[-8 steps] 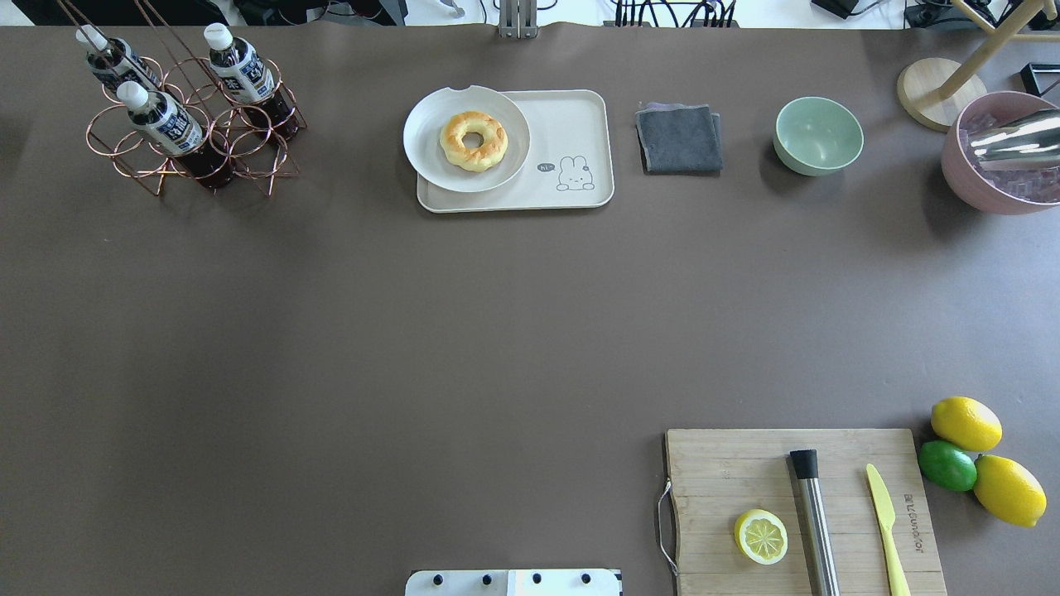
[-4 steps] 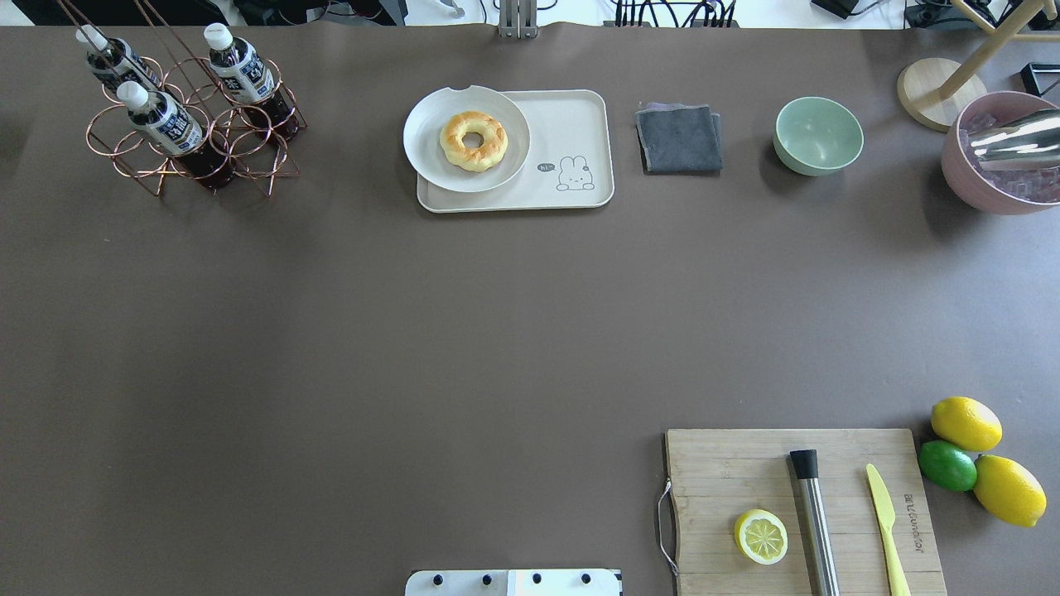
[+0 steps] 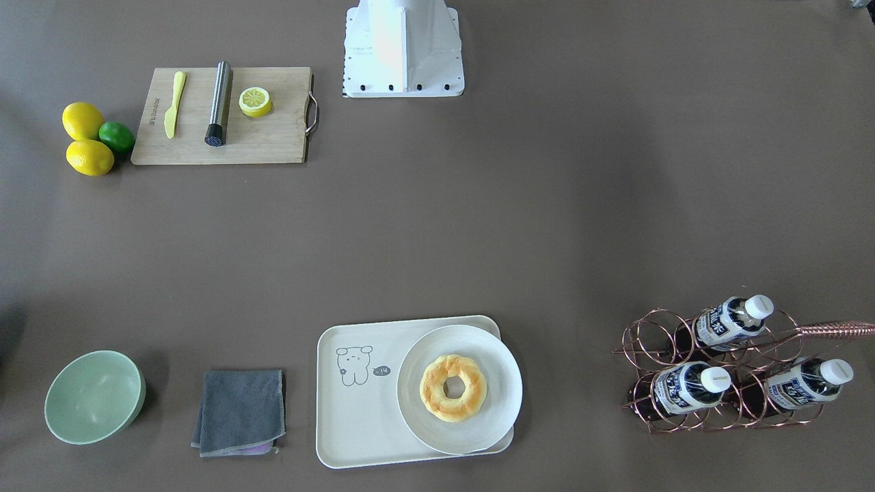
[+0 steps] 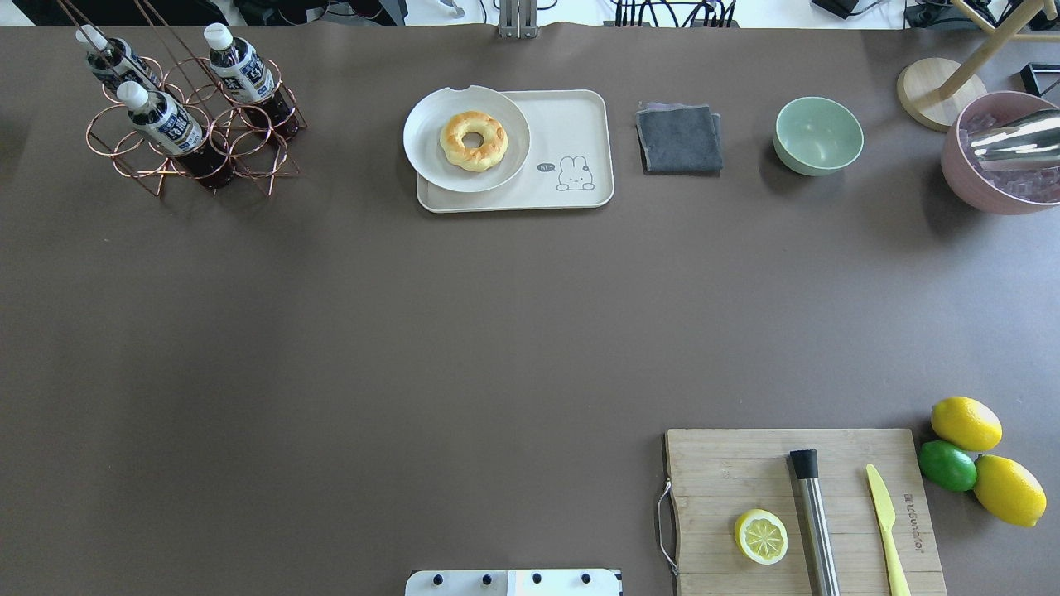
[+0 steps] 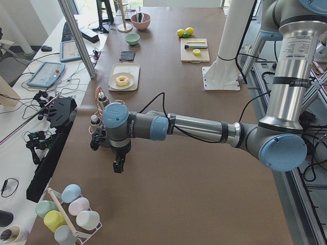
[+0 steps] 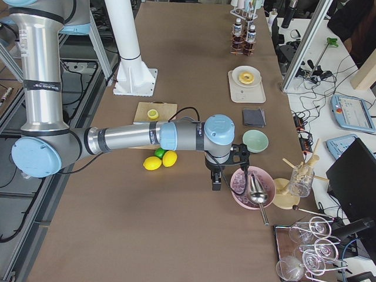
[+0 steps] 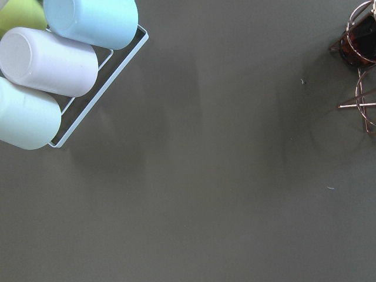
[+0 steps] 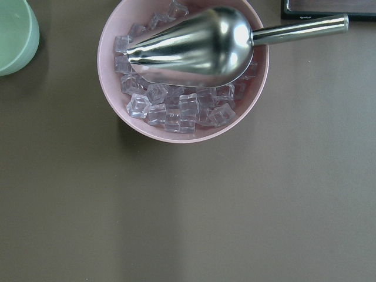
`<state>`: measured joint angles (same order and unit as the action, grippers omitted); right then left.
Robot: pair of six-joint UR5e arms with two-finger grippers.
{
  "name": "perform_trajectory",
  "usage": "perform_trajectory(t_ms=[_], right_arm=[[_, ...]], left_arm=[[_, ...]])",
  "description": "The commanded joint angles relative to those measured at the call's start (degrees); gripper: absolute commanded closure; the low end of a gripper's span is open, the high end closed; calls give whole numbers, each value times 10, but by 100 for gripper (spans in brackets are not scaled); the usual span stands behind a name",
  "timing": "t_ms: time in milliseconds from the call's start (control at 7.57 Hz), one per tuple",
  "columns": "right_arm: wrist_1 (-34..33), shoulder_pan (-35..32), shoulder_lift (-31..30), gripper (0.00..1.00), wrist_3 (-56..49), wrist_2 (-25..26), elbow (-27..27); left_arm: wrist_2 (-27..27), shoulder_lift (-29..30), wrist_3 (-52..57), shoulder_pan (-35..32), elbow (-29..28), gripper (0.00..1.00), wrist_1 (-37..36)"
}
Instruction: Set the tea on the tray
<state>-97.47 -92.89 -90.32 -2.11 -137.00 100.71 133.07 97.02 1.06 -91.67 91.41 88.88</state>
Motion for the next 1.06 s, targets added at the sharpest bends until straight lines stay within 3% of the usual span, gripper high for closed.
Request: perform_trajectory(t_ms=[0,661,925], right_arm=[[0,0,-1,0,0,0,1],[0,-1,-3,0,1,-3,4],[1,-1,-4,0,1,-2,8]], left_arm=[[0,1,0,0,4,2,2],[2,40,-1,38,82,2,16],[-6,68,-29,89,128,2,24]])
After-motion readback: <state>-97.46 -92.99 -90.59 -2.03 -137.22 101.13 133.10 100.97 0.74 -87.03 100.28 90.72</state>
